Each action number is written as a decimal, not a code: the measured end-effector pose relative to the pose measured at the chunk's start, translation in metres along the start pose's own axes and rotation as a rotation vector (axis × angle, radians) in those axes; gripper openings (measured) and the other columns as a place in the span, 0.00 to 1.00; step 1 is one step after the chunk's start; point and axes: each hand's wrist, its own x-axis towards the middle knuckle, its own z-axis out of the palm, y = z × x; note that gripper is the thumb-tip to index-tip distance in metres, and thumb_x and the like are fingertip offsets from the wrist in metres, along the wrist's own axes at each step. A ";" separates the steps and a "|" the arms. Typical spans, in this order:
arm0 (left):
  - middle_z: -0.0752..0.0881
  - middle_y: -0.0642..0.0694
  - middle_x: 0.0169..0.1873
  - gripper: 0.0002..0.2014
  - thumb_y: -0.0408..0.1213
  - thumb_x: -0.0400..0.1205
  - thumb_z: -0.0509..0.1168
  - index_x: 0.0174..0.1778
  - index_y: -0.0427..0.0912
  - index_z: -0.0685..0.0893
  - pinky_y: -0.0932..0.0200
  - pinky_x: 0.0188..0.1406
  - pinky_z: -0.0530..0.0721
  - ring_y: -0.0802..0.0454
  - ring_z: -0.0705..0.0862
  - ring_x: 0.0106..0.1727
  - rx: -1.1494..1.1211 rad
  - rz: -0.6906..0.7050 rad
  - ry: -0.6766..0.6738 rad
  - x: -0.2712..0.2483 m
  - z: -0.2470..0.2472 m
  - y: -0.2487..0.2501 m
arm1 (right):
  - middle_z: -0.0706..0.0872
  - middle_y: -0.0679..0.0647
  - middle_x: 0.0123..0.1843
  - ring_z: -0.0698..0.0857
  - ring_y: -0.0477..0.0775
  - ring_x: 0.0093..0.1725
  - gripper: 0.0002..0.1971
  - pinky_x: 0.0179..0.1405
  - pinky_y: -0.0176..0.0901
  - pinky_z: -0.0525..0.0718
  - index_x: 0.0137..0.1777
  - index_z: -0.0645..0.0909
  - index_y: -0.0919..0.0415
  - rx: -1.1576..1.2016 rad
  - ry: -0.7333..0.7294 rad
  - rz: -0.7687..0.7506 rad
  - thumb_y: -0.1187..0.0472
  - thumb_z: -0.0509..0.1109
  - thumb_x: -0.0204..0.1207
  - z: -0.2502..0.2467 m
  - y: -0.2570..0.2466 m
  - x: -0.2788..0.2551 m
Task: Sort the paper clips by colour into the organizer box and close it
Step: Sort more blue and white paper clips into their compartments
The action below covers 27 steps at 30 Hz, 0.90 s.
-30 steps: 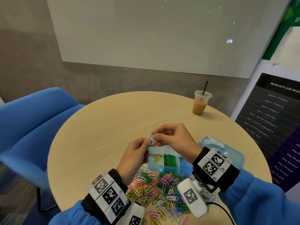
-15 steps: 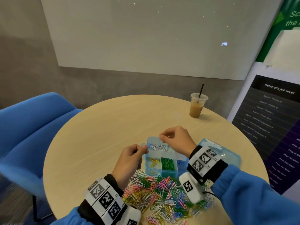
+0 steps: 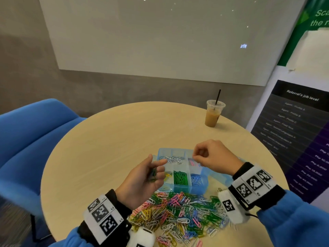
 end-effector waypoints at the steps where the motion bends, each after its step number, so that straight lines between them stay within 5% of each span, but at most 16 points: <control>1: 0.81 0.43 0.33 0.25 0.49 0.89 0.51 0.63 0.29 0.79 0.63 0.24 0.82 0.52 0.81 0.31 -0.028 -0.019 -0.032 -0.001 0.002 -0.001 | 0.88 0.50 0.37 0.85 0.47 0.36 0.05 0.39 0.35 0.79 0.41 0.87 0.54 -0.120 -0.037 0.013 0.61 0.72 0.77 0.001 0.005 -0.006; 3: 0.89 0.37 0.47 0.28 0.50 0.90 0.48 0.64 0.27 0.80 0.58 0.40 0.90 0.45 0.90 0.45 -0.059 -0.040 -0.063 -0.003 0.005 -0.002 | 0.88 0.49 0.42 0.83 0.45 0.42 0.05 0.44 0.37 0.80 0.46 0.89 0.55 -0.220 -0.078 -0.005 0.57 0.71 0.79 0.007 0.010 -0.015; 5: 0.87 0.33 0.59 0.31 0.52 0.89 0.47 0.66 0.26 0.78 0.51 0.55 0.87 0.41 0.88 0.59 -0.106 -0.065 -0.071 -0.005 0.008 -0.004 | 0.88 0.48 0.43 0.83 0.43 0.43 0.07 0.44 0.38 0.80 0.47 0.89 0.55 -0.185 -0.003 -0.082 0.56 0.71 0.79 0.009 0.008 -0.020; 8: 0.83 0.28 0.64 0.35 0.56 0.89 0.47 0.70 0.23 0.73 0.42 0.59 0.83 0.36 0.83 0.67 -0.194 -0.105 -0.087 -0.004 0.008 -0.006 | 0.86 0.45 0.41 0.82 0.43 0.42 0.05 0.38 0.31 0.77 0.45 0.89 0.55 -0.031 0.114 -0.291 0.58 0.72 0.79 0.007 -0.013 -0.022; 12: 0.80 0.25 0.66 0.41 0.61 0.87 0.47 0.70 0.20 0.73 0.37 0.63 0.79 0.36 0.77 0.73 -0.246 -0.135 -0.129 -0.003 0.007 -0.009 | 0.84 0.43 0.40 0.80 0.42 0.40 0.06 0.38 0.28 0.73 0.46 0.89 0.54 0.044 0.022 -0.385 0.52 0.75 0.76 0.017 -0.043 -0.027; 14: 0.79 0.24 0.67 0.41 0.61 0.86 0.47 0.69 0.19 0.74 0.39 0.58 0.84 0.35 0.81 0.68 -0.261 -0.135 -0.140 -0.004 0.009 -0.010 | 0.84 0.45 0.39 0.80 0.42 0.39 0.13 0.38 0.32 0.76 0.46 0.89 0.56 0.040 -0.031 -0.316 0.46 0.76 0.73 0.028 -0.050 -0.029; 17: 0.81 0.27 0.61 0.37 0.56 0.87 0.48 0.63 0.19 0.78 0.54 0.34 0.90 0.38 0.86 0.47 -0.245 -0.127 -0.122 -0.004 0.010 -0.012 | 0.86 0.48 0.37 0.82 0.42 0.36 0.18 0.38 0.35 0.81 0.46 0.87 0.58 0.050 -0.050 -0.220 0.43 0.79 0.68 0.042 -0.058 -0.027; 21: 0.80 0.32 0.51 0.28 0.47 0.86 0.50 0.66 0.22 0.75 0.58 0.30 0.86 0.45 0.83 0.32 -0.281 -0.112 -0.114 -0.002 0.008 -0.015 | 0.86 0.52 0.39 0.82 0.45 0.37 0.16 0.40 0.41 0.82 0.47 0.87 0.60 0.079 -0.036 -0.189 0.49 0.80 0.68 0.049 -0.060 -0.022; 24: 0.81 0.31 0.51 0.26 0.45 0.85 0.52 0.64 0.23 0.75 0.55 0.36 0.89 0.42 0.85 0.39 -0.298 -0.108 -0.108 -0.001 0.009 -0.015 | 0.86 0.52 0.40 0.80 0.44 0.36 0.11 0.39 0.37 0.79 0.48 0.88 0.60 0.077 -0.062 -0.225 0.53 0.77 0.72 0.050 -0.061 -0.021; 27: 0.77 0.31 0.61 0.24 0.44 0.83 0.53 0.62 0.24 0.75 0.55 0.61 0.83 0.42 0.80 0.58 -0.287 -0.118 -0.098 -0.002 0.010 -0.015 | 0.83 0.50 0.38 0.79 0.47 0.37 0.06 0.40 0.41 0.77 0.46 0.86 0.58 0.052 -0.062 -0.259 0.56 0.74 0.75 0.050 -0.058 -0.021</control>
